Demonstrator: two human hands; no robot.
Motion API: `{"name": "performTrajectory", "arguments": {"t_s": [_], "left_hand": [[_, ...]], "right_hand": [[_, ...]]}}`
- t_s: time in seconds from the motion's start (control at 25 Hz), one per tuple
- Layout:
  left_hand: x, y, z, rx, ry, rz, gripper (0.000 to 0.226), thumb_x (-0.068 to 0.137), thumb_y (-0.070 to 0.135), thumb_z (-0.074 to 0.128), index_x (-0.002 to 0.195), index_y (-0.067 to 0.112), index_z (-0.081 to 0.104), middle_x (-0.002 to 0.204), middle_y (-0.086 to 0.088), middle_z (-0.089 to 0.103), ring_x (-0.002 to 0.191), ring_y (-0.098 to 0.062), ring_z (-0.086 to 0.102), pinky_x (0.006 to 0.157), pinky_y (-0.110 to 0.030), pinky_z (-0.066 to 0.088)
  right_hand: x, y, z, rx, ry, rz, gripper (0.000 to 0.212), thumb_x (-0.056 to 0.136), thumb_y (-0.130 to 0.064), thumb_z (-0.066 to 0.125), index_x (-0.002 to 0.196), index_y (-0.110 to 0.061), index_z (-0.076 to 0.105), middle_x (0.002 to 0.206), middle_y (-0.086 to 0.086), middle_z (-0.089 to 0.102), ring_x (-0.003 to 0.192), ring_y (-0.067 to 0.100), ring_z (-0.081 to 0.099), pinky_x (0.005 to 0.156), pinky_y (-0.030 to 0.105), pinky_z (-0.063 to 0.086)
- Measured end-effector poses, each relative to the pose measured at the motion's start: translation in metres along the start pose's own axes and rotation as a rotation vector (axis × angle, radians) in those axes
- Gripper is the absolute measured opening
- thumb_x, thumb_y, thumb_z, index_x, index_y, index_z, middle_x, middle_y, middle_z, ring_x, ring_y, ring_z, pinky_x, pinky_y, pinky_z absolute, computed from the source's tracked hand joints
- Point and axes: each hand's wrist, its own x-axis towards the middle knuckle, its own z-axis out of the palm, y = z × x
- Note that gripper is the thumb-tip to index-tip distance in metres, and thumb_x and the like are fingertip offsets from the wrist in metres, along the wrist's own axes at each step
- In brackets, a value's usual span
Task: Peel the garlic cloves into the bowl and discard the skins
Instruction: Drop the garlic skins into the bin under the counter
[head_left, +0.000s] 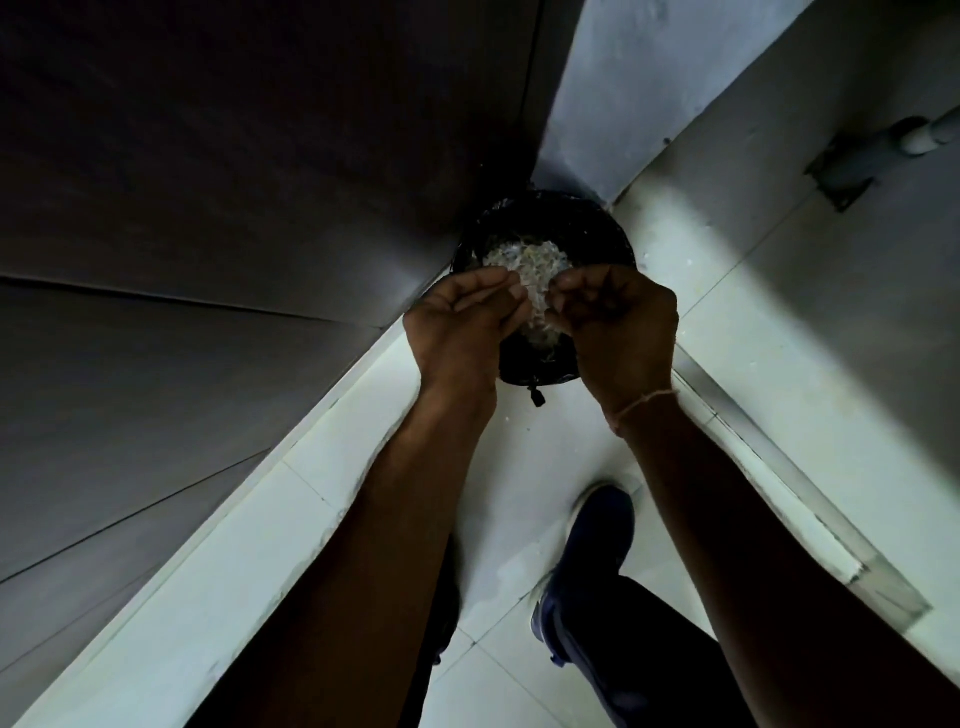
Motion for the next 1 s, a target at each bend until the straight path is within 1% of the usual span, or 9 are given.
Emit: {"name": "performTrajectory", "arguments": {"t_s": [0.12,0.24,0.32,0.44,0.56,0.68,0.8,0.88,1.0], "left_hand": [[-0.002,-0.007,0.003,0.246,0.025,0.216,0.024,0.090,-0.015,0.066,0.104,0.002,0.077,0.102,-0.012,0.080,0.098,-0.026,0.076,0.093,-0.042,0.063],[-0.021,-0.019,0.003,0.633,-0.258,0.497,0.046,0.091,-0.020,0.053,0.127,0.002,0.071,0.122,-0.011,0.073,0.105,-0.007,0.071,0.097,-0.014,0.053],[-0.017,-0.021,-0.005,0.824,-0.304,0.578,0.055,0.091,-0.018,0.053,0.142,0.002,0.061,0.133,-0.015,0.068,0.116,-0.019,0.066,0.101,-0.010,0.044],[-0.015,-0.012,-0.005,0.903,-0.359,0.651,0.068,0.089,-0.018,0.048,0.153,0.004,0.049,0.155,-0.005,0.048,0.140,-0.020,0.053,0.119,-0.023,0.037],[-0.014,-0.008,-0.008,1.003,-0.452,0.654,0.059,0.101,-0.005,0.053,0.157,0.012,0.044,0.158,-0.004,0.048,0.149,-0.024,0.043,0.117,-0.008,0.028],[-0.007,0.000,-0.017,1.092,-0.365,0.638,0.072,0.099,-0.011,0.046,0.163,0.018,0.034,0.169,-0.002,0.032,0.158,-0.019,0.027,0.127,-0.025,0.026],[-0.021,0.003,0.007,0.827,-0.450,0.734,0.063,0.098,-0.009,0.049,0.158,0.008,0.043,0.166,-0.002,0.035,0.153,-0.016,0.036,0.120,-0.029,0.039],[-0.020,0.005,0.015,0.667,-0.348,0.567,0.046,0.105,0.000,0.053,0.151,0.004,0.053,0.152,-0.007,0.055,0.135,-0.012,0.055,0.106,-0.023,0.050],[-0.007,0.005,0.009,0.452,-0.291,0.350,0.041,0.101,-0.015,0.049,0.140,-0.007,0.058,0.138,-0.021,0.065,0.129,-0.028,0.064,0.116,-0.041,0.048]], "right_hand": [[-0.001,-0.013,0.005,0.239,-0.119,0.123,0.026,0.088,0.021,0.054,0.105,0.006,0.065,0.097,0.016,0.069,0.087,0.022,0.072,0.082,0.034,0.063],[-0.003,-0.021,0.005,0.197,-0.164,0.134,0.037,0.090,0.024,0.052,0.115,0.000,0.067,0.098,0.007,0.071,0.081,0.004,0.073,0.069,0.020,0.060],[-0.002,-0.026,0.005,0.212,-0.099,0.086,0.042,0.092,0.025,0.052,0.115,-0.006,0.068,0.099,0.006,0.073,0.088,0.007,0.074,0.077,0.024,0.061],[-0.006,-0.031,0.002,0.152,-0.122,0.005,0.046,0.093,0.023,0.051,0.120,-0.010,0.068,0.111,0.013,0.073,0.111,0.024,0.071,0.100,0.042,0.057],[-0.009,-0.040,-0.003,0.263,-0.156,0.025,0.043,0.094,0.023,0.049,0.120,-0.006,0.068,0.112,0.015,0.073,0.110,0.024,0.072,0.096,0.039,0.059],[-0.005,-0.051,-0.007,0.347,-0.097,0.006,0.037,0.095,0.022,0.047,0.118,0.001,0.067,0.115,0.023,0.070,0.110,0.033,0.070,0.097,0.043,0.059],[-0.012,-0.050,-0.005,0.277,-0.138,0.025,0.042,0.095,0.023,0.042,0.121,0.001,0.067,0.114,0.018,0.071,0.107,0.027,0.070,0.091,0.039,0.061],[-0.014,-0.052,-0.006,0.276,-0.128,-0.090,0.040,0.093,0.020,0.048,0.118,-0.005,0.069,0.113,0.014,0.073,0.108,0.023,0.072,0.094,0.039,0.060],[-0.012,-0.048,-0.014,0.097,-0.091,-0.401,0.038,0.093,0.016,0.053,0.123,-0.001,0.069,0.120,0.013,0.073,0.117,0.023,0.069,0.106,0.045,0.053]]}}
